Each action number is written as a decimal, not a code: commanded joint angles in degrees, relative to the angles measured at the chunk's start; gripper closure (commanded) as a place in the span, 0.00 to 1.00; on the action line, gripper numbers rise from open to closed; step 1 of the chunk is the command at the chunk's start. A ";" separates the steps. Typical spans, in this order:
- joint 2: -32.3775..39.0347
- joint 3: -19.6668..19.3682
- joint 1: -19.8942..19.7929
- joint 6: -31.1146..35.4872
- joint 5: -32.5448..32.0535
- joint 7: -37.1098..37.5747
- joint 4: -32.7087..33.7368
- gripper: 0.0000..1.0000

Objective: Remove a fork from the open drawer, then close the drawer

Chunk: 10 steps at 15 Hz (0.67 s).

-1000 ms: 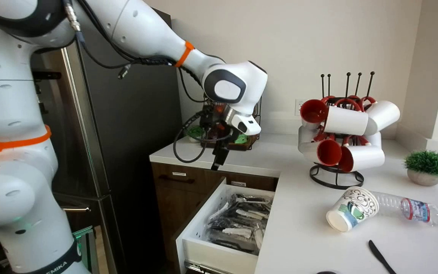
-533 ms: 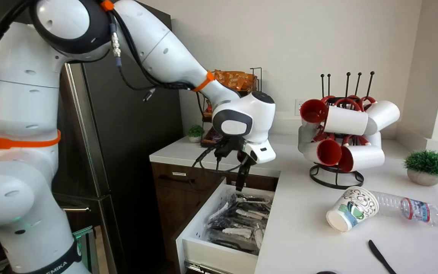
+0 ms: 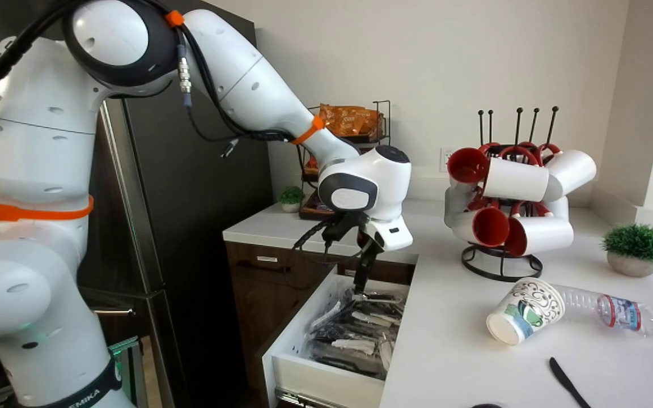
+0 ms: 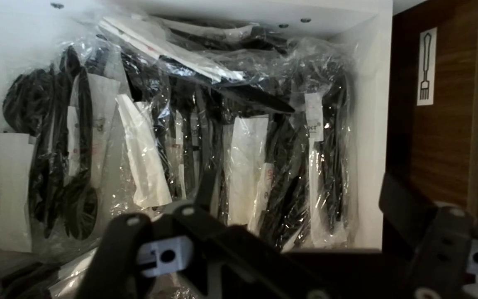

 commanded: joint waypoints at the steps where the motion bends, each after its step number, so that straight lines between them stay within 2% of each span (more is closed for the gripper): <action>1: 2.20 1.24 -0.23 2.54 1.02 -1.70 0.77 0.00; 6: 5.46 3.63 -0.45 8.36 3.46 -4.04 0.95 0.00; 10: 7.76 5.90 -0.99 16.04 6.98 -7.74 1.20 0.00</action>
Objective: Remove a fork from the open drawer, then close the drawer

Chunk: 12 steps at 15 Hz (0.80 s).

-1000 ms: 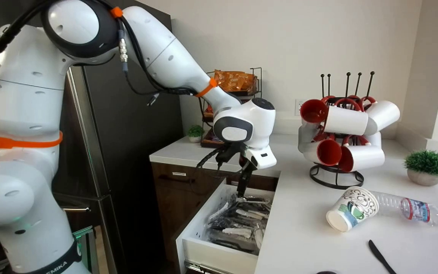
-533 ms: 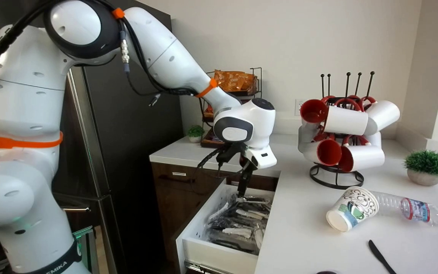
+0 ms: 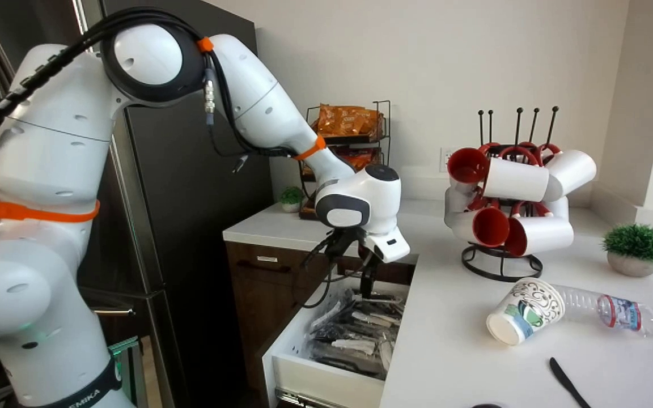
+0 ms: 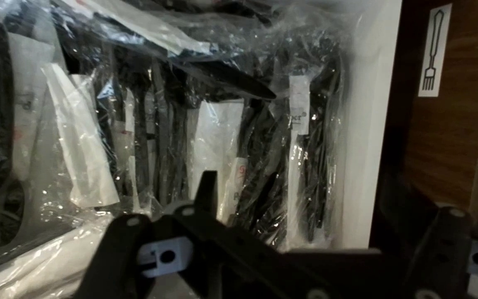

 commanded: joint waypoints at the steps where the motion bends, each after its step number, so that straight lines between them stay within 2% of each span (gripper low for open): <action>1: 2.78 2.11 -0.87 5.34 3.76 -3.52 1.01 0.00; 3: 4.18 2.65 -0.77 7.57 3.75 -4.11 1.31 0.01; 5: 5.25 3.25 -0.86 9.52 3.58 -4.56 1.37 0.08; 7: 6.12 3.87 -1.13 11.02 3.55 -4.98 1.45 0.20; 8: 6.54 4.25 -1.32 11.70 3.65 -5.34 1.47 0.35; 9: 6.89 4.58 -1.45 12.39 3.63 -5.49 1.49 0.44; 12: 7.97 5.66 -1.80 14.70 3.44 -6.39 1.57 0.62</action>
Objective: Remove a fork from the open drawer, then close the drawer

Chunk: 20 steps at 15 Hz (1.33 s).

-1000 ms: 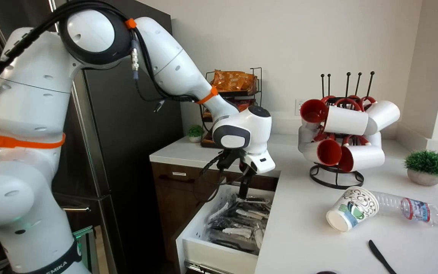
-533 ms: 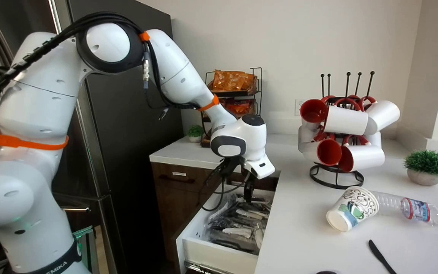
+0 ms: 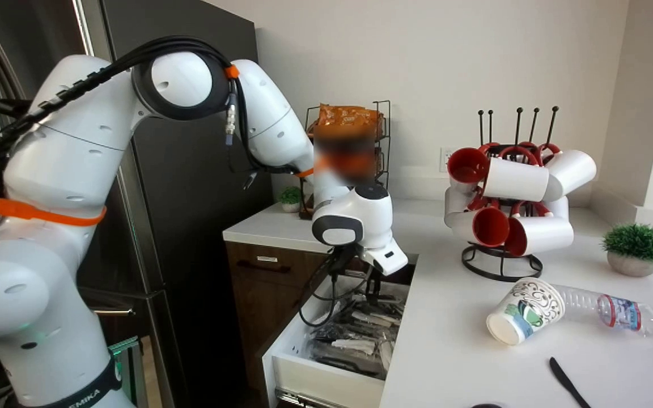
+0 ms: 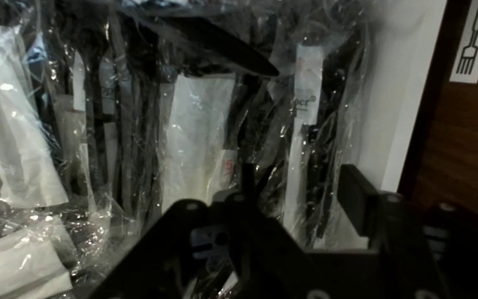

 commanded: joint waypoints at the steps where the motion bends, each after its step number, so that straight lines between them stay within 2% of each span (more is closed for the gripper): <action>1: 2.12 2.17 -1.11 3.53 1.62 -2.69 0.86 0.64; 2: 2.41 2.54 -1.26 4.13 1.53 -2.99 0.91 0.66; 5: 3.19 3.79 -1.71 5.73 1.40 -3.85 1.05 0.54; 7: 3.54 4.45 -1.99 6.38 1.26 -4.33 1.10 0.60; 9: 3.73 4.70 -2.01 6.84 0.93 -4.45 1.14 0.84; 10: 3.38 4.92 -2.19 6.81 0.90 -4.69 0.98 0.85; 12: 1.95 5.25 -2.68 6.12 1.12 -5.15 0.47 1.00; 16: -4.92 6.18 -4.68 6.37 3.53 -5.62 -2.57 0.99; 20: -12.29 8.83 -10.17 5.54 11.89 -7.15 -3.25 0.99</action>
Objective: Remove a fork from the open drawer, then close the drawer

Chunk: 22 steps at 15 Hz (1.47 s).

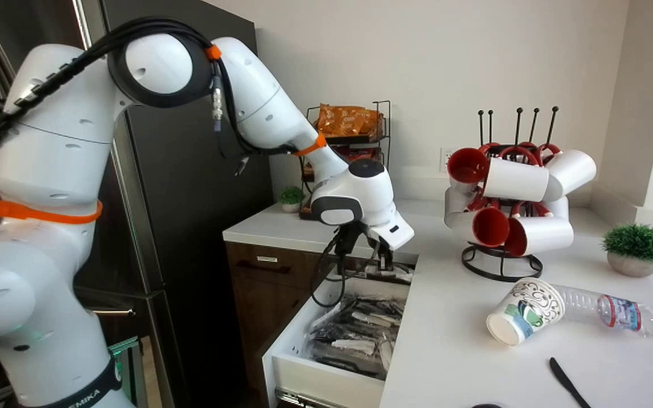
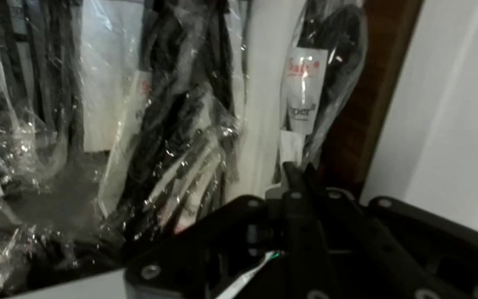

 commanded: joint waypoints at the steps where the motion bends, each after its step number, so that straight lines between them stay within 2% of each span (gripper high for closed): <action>1: -8.10 2.36 -5.16 -0.21 8.54 -2.52 -3.11 0.99; 6: -13.36 0.64 -9.99 0.36 16.45 -3.20 -3.24 0.99; 13: -11.11 -3.10 -14.97 0.16 23.42 2.27 -2.38 0.99; 14: -10.35 -3.44 -15.76 -0.56 24.80 2.68 -2.06 0.89; 15: -10.01 -3.24 -16.65 -1.64 27.24 1.70 -1.56 0.70; 17: -10.06 -2.90 -16.77 -1.76 27.61 0.70 -2.03 0.57; 19: -11.65 -2.76 -15.78 -4.70 22.86 1.31 -4.03 0.42; 20: -13.28 -8.49 -9.69 -9.23 21.52 1.97 -5.39 0.33; 22: -15.33 -9.67 -6.42 -14.46 19.35 3.61 -7.61 0.19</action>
